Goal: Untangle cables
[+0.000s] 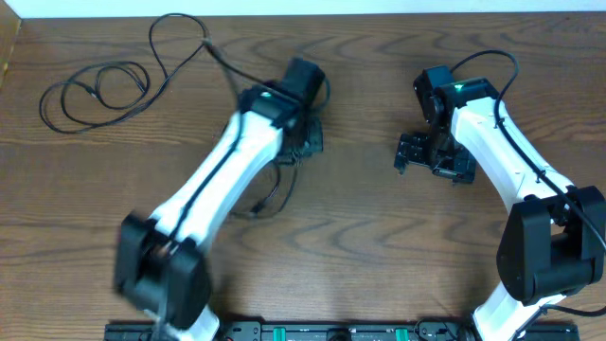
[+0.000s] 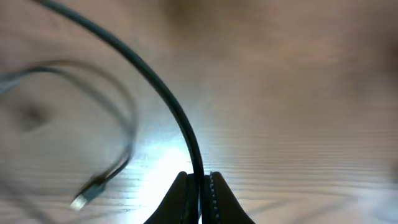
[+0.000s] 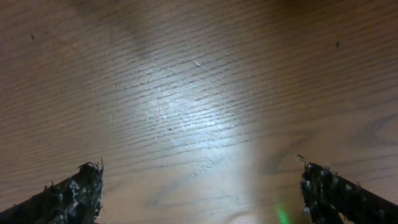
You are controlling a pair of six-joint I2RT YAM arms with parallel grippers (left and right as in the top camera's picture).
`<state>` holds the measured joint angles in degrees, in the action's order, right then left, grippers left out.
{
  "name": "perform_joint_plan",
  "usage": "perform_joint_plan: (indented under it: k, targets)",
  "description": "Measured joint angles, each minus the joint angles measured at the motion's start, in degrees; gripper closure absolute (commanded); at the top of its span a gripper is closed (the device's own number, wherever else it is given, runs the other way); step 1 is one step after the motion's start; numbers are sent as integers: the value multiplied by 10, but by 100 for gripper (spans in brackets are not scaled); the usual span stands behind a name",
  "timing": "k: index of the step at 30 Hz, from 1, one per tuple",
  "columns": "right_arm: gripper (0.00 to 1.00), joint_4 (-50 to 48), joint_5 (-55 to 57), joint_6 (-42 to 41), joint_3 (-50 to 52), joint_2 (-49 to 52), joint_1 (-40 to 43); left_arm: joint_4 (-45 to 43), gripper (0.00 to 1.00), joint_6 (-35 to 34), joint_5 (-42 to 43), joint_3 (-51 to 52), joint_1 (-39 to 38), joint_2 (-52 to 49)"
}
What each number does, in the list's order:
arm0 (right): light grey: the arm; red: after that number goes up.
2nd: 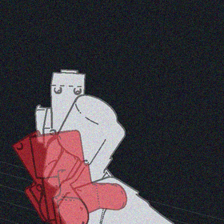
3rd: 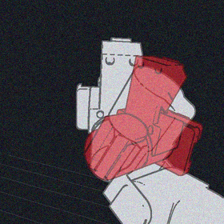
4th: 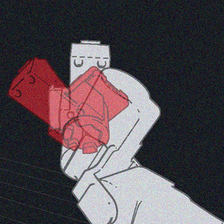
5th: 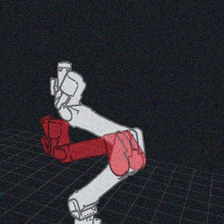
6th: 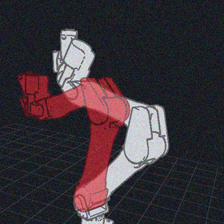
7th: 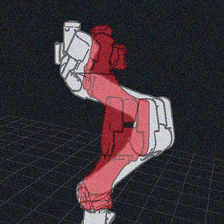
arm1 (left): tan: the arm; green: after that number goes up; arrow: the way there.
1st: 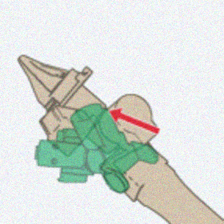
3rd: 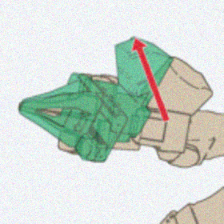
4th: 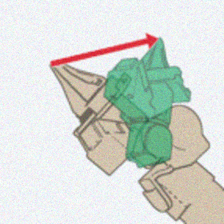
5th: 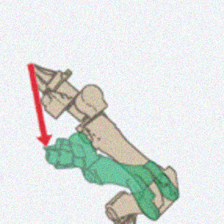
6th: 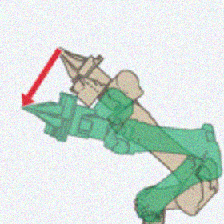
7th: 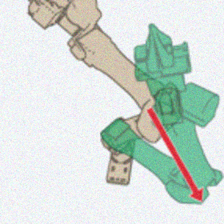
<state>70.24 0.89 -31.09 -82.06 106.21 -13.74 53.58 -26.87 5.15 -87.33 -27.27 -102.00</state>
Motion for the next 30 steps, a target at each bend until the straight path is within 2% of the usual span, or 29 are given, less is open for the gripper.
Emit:
perform_joint_plan:
  k: [3, 9, 12, 16, 22, 30]
  targets:
    - [1, 0, 0, 0, 0, 0, 0, -11, 93, 14, -9, -12, 10, 83]
    - [1, -1, 0, 0, 0, 0, 0, -59, 92, 24, -12, -14, 78, 235]
    - [1, -5, 0, 0, 0, 0, 0, -95, 93, 29, -7, -14, 107, 299]
    - [1, -7, 0, 0, 0, 0, 0, -99, 93, 30, -3, -15, 130, 358]
    - [1, -6, 0, 0, 0, 0, 0, -63, 93, 34, -12, -15, 181, 360]
    - [1, -8, 0, 0, 1, 0, -3, -9, 92, 49, -77, -15, 308, 266]
